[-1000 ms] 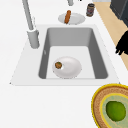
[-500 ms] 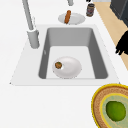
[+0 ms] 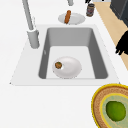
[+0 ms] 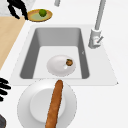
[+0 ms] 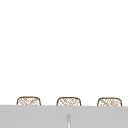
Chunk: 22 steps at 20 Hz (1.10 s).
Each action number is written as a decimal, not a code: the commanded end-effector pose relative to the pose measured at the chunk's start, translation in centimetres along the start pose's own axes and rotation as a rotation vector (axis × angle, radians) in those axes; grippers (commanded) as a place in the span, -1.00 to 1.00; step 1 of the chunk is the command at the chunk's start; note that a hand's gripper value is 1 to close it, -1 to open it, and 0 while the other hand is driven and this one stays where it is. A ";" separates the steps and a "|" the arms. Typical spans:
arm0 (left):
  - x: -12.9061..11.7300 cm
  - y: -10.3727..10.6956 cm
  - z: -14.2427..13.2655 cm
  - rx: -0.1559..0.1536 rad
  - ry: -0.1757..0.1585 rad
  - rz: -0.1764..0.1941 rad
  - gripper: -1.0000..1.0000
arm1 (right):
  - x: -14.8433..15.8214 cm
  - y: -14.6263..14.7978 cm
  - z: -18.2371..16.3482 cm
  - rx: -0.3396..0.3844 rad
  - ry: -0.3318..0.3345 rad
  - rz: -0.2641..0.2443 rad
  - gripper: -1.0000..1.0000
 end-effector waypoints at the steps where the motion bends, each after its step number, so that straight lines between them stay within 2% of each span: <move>1: 0.0 0.0 0.0 0.000 0.000 0.000 0.00 | -2.4 1.0 0.0 0.029 -0.032 -0.042 -1.00; 4: 0.0 0.0 0.0 0.000 0.000 0.000 0.00 | -3.1 1.1 -1.1 0.060 -0.017 -0.047 -1.00; 8: 0.0 0.0 0.0 0.000 0.000 0.000 0.00 | -6.2 2.1 -2.3 0.075 -0.047 -0.072 -1.00; 13: 0.0 0.0 0.0 0.000 0.000 0.000 0.00 | -7.7 3.2 -3.3 0.117 -0.035 -0.054 -1.00; 17: 0.0 0.0 0.0 0.000 0.000 0.000 0.00 | -8.0 3.8 -5.2 0.197 -0.027 -0.050 -1.00; 22: 0.0 0.0 0.0 0.000 0.000 0.000 0.00 | -8.2 3.8 -7.8 0.298 -0.019 -0.071 -1.00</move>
